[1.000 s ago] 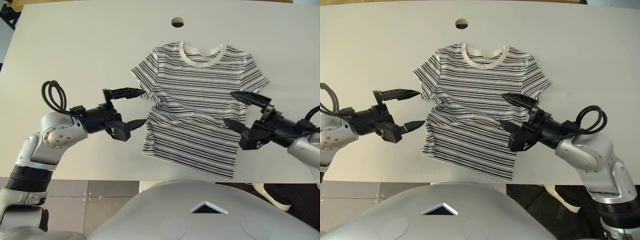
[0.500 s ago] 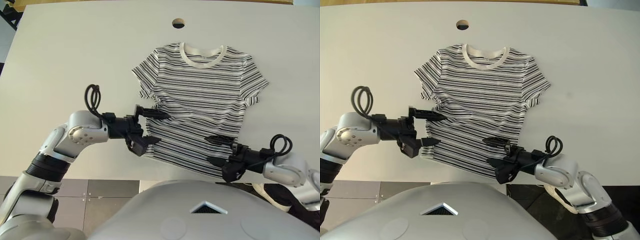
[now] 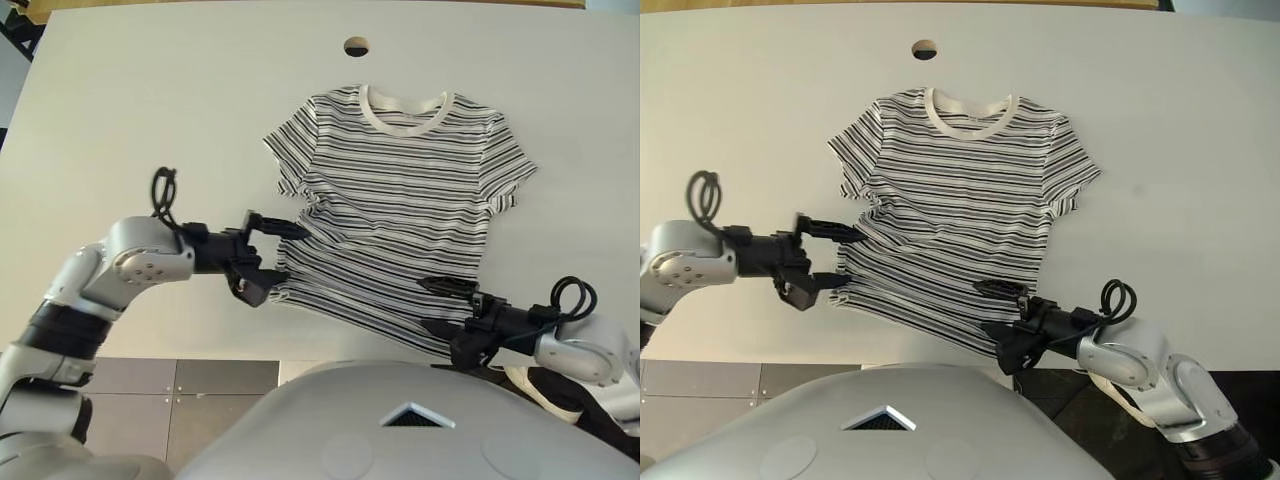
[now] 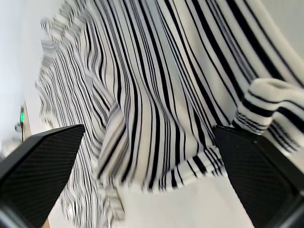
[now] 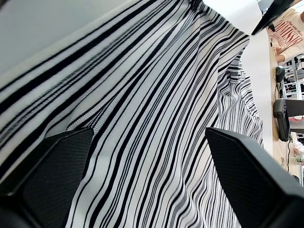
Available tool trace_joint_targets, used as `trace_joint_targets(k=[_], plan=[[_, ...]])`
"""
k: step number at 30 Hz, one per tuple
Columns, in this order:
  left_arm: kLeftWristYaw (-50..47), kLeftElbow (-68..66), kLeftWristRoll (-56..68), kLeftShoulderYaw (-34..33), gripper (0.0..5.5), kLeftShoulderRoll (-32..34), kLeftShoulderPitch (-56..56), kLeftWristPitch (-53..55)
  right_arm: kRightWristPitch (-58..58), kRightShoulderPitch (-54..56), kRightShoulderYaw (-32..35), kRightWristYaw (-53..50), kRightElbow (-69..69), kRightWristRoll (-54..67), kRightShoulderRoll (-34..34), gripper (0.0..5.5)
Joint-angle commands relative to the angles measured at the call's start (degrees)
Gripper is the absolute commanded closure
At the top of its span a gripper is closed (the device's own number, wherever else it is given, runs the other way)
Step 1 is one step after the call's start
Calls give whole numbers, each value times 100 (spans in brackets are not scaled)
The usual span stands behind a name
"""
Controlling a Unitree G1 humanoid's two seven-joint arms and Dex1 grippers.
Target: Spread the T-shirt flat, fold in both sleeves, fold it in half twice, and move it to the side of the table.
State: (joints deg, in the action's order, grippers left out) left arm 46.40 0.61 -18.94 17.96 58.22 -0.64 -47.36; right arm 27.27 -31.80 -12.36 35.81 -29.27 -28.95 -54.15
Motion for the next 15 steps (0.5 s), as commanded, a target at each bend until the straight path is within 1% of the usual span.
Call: trace_joint_targets(k=[1, 3, 5, 9, 13, 15], plan=[[-231, 193, 113, -805, 47, 574, -904, 303, -297, -239, 79, 375, 255, -337, -297, 111], [-363, 353, 299, -1215, 47, 669, -1251, 413, -305, -235, 106, 396, 271, -323, -321, 111], [-431, 404, 500, -1477, 47, 670, -1411, 481, -300, -220, 94, 406, 299, -332, -319, 111], [-521, 245, 621, -1725, 47, 575, -1566, 507, -248, -173, 73, 397, 391, -344, -350, 111], [-543, 227, 490, -1325, 47, 150, -1142, 514, -173, -203, 214, 273, 359, -220, -344, 111], [-734, 294, 633, -1171, 47, -351, -707, 515, -77, -252, 765, 101, 74, 433, -313, 111]])
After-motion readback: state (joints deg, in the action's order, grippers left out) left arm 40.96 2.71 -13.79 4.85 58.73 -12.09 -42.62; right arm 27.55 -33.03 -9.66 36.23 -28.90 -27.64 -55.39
